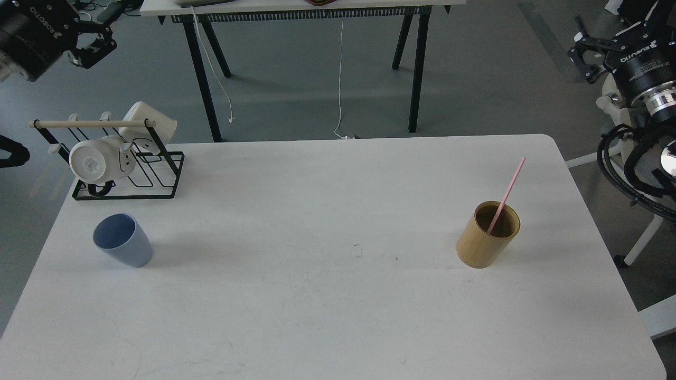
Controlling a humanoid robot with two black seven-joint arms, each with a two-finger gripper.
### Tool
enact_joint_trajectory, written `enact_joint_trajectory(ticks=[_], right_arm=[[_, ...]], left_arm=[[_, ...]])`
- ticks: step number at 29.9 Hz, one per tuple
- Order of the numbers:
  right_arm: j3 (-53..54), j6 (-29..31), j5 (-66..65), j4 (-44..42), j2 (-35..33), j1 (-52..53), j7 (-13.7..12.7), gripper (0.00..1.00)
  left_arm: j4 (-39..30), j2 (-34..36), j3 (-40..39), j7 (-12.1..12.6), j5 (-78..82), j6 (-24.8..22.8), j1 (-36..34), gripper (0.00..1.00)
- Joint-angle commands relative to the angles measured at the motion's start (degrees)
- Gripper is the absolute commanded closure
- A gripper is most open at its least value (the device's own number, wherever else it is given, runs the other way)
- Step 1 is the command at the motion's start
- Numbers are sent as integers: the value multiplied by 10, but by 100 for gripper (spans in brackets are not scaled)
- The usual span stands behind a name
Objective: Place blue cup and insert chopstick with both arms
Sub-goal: 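Move the left gripper down toward the light blue cup, then grasp the light blue cup with the left gripper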
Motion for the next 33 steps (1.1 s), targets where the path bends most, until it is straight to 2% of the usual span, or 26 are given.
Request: enact_joint_trajectory(ticks=[1, 5, 12, 17, 20, 24, 25, 26, 29, 33], right_arm=[[-1, 0, 0, -1, -2, -3, 0, 1], [-3, 0, -1, -1, -2, -5, 0, 1], [-1, 0, -1, -5, -2, -13, 0, 1], [-1, 0, -2, -9, -2, -19, 0, 1], [-2, 0, -1, -8, 2, -21, 0, 1], [-5, 0, -1, -5, 5, -22, 0, 1], [-4, 0, -1, -5, 5, -22, 0, 1], [-3, 0, -1, -5, 5, -22, 0, 1], [-2, 0, -1, -5, 5, -22, 0, 1], [0, 0, -1, -2, 5, -29, 0, 1]], left_arm=[[-39, 48, 1, -2, 155, 0, 2, 3], [-50, 66, 4, -2, 307, 0, 3, 10], [-167, 133, 46, -1, 539, 0, 17, 12], [-175, 185, 72, -14, 592, 0, 21, 26], [-174, 191, 96, -31, 637, 0, 21, 29], [-161, 188, 168, -46, 690, 0, 37, 42], [-153, 187, 190, -47, 701, 6, 43, 43], [-143, 184, 214, -49, 713, 43, 47, 43], [-119, 178, 275, -59, 735, 105, 51, 43], [-94, 139, 314, -55, 755, 143, 52, 43]])
